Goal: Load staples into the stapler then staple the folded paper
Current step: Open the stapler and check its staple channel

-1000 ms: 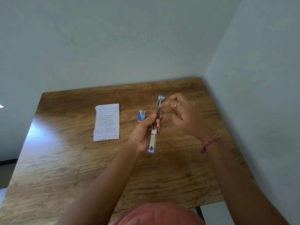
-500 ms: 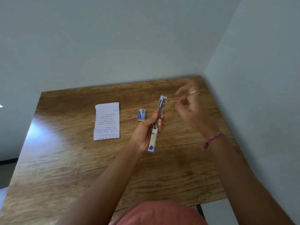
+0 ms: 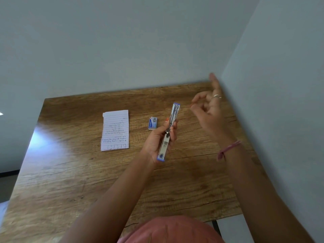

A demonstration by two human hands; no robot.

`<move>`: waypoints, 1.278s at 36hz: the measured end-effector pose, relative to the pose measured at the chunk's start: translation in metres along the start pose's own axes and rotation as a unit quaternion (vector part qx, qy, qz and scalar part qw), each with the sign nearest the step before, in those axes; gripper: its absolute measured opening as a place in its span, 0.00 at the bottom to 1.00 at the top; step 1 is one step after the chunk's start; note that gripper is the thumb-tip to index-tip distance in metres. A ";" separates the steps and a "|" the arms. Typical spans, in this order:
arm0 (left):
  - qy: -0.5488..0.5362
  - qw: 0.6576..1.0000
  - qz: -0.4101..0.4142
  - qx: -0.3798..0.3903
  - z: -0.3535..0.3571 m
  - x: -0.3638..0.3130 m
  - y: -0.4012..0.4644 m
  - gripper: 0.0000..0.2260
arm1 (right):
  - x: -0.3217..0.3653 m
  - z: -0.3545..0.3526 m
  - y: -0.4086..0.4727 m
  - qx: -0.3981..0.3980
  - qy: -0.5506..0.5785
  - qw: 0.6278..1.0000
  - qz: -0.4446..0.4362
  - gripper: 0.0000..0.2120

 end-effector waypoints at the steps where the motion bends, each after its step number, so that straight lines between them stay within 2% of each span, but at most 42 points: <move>1: -0.002 1.000 0.001 -0.001 0.000 0.000 0.000 0.30 | -0.002 -0.001 0.000 -0.011 0.009 1.000 0.009 0.39; 2: -0.004 1.000 0.001 -0.001 0.001 0.000 0.000 0.30 | -0.005 0.001 -0.001 0.017 -0.015 1.000 0.010 0.38; 3: -0.006 1.000 0.000 0.000 0.001 0.000 0.000 0.30 | -0.008 0.008 -0.003 0.081 -0.075 0.994 0.000 0.35; 5: -0.011 1.000 -0.002 -0.004 0.001 0.000 0.000 0.30 | -0.020 0.024 -0.016 0.240 -0.194 0.951 -0.009 0.33; 6: -0.012 1.000 -0.002 -0.006 0.000 0.001 0.000 0.30 | -0.024 0.026 -0.019 0.265 -0.208 0.942 -0.008 0.35; 7: -0.012 1.000 -0.002 -0.006 -0.001 0.001 0.000 0.30 | -0.021 0.024 -0.017 0.242 -0.185 0.952 -0.003 0.36; 10: -0.014 1.000 -0.001 -0.004 -0.002 0.002 0.000 0.30 | -0.013 0.007 -0.005 0.086 -0.059 0.994 0.025 0.40; 12: -0.012 1.000 -0.001 -0.001 -0.002 0.002 0.000 0.30 | -0.015 0.003 -0.003 0.047 -0.018 0.998 0.043 0.43; 13: -0.012 1.000 -0.003 0.002 -0.001 0.002 0.000 0.30 | -0.014 0.005 -0.003 0.068 -0.038 0.996 0.036 0.43; 14: -0.013 1.000 -0.006 0.003 -0.001 0.003 0.000 0.30 | -0.015 0.009 -0.005 0.122 -0.088 0.988 0.021 0.41; 16: -0.017 1.000 -0.011 0.003 -0.001 0.003 0.001 0.30 | -0.020 0.022 -0.014 0.252 -0.190 0.949 -0.006 0.36; 17: -0.018 1.000 -0.011 0.003 -0.002 0.003 0.001 0.30 | -0.020 0.024 -0.016 0.269 -0.198 0.943 -0.012 0.35; 18: -0.018 1.000 -0.011 0.002 -0.003 0.003 0.001 0.29 | -0.016 0.023 -0.014 0.248 -0.171 0.954 -0.007 0.34; 21: -0.018 1.000 -0.017 0.008 -0.004 0.004 0.000 0.26 | -0.008 0.009 -0.002 0.088 -0.036 0.995 0.010 0.40; 23: -0.021 0.999 -0.019 0.015 -0.002 0.005 -0.001 0.23 | -0.006 0.004 -0.001 0.056 -0.019 0.998 0.009 0.42; 25: -0.029 0.999 -0.022 0.020 0.000 0.005 -0.002 0.21 | -0.007 0.012 -0.005 0.153 -0.113 0.982 -0.012 0.39; 27: -0.042 0.999 -0.027 0.022 0.002 0.006 -0.002 0.19 | -0.012 0.024 -0.017 0.268 -0.188 0.945 -0.013 0.35; 28: -0.046 0.998 -0.030 0.024 0.002 0.007 -0.003 0.17 | -0.010 0.025 -0.018 0.267 -0.171 0.948 -0.005 0.35; 29: -0.048 0.998 -0.033 0.026 0.003 0.007 -0.003 0.16 | -0.005 0.024 -0.016 0.231 -0.132 0.964 0.004 0.35; 31: -0.048 0.998 -0.040 0.033 0.003 0.008 -0.003 0.16 | 0.000 0.015 -0.010 0.105 -0.042 0.993 0.021 0.35; 32: -0.047 0.997 -0.043 0.035 0.004 0.008 -0.004 0.16 | 0.001 0.010 -0.009 0.061 -0.016 0.998 0.028 0.35; 33: -0.048 0.997 -0.046 0.036 0.004 0.008 -0.004 0.16 | -0.002 0.008 -0.008 0.053 -0.014 0.998 0.036 0.36; 34: -0.050 0.997 -0.048 0.036 0.004 0.009 -0.003 0.16 | -0.005 0.010 -0.008 0.091 -0.047 0.994 0.036 0.37; 35: -0.056 0.997 -0.050 0.036 0.003 0.009 -0.003 0.17 | -0.008 0.017 -0.012 0.166 -0.110 0.980 0.028 0.35; 36: -0.062 0.996 -0.051 0.034 0.003 0.009 -0.002 0.17 | -0.011 0.023 -0.019 0.246 -0.171 0.954 0.016 0.33; 37: -0.068 0.996 -0.051 0.033 0.002 0.009 -0.002 0.17 | -0.014 0.025 -0.022 0.286 -0.196 0.938 0.012 0.30; 38: -0.071 0.996 -0.052 0.033 0.001 0.009 -0.002 0.17 | -0.012 0.024 -0.021 0.278 -0.182 0.943 0.019 0.31; 40: -0.069 0.996 -0.053 0.034 0.000 0.009 -0.001 0.17 | -0.006 0.018 -0.013 0.176 -0.098 0.979 0.039 0.36; 42: -0.062 0.996 -0.053 0.037 -0.001 0.010 -0.001 0.16 | -0.002 0.008 -0.008 0.087 -0.031 0.995 0.041 0.37; 43: -0.060 0.996 -0.054 0.039 -0.001 0.010 -0.001 0.16 | -0.002 0.006 -0.007 0.083 -0.027 0.995 0.037 0.36; 44: -0.060 0.996 -0.055 0.039 -0.001 0.010 -0.001 0.16 | -0.003 0.008 -0.006 0.116 -0.055 0.991 0.030 0.36; 46: -0.064 0.996 -0.053 0.038 -0.001 0.010 0.000 0.17 | -0.006 0.019 -0.014 0.237 -0.165 0.957 0.011 0.33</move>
Point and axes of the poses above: each hand's wrist, its own y-axis towards the middle knuckle, its own z-axis out of the palm, x = y × z, the point moved 7 cm from there along y, towards the middle knuckle, and after that the axes turned 4 degrees about -x, right-handed, at the moved point
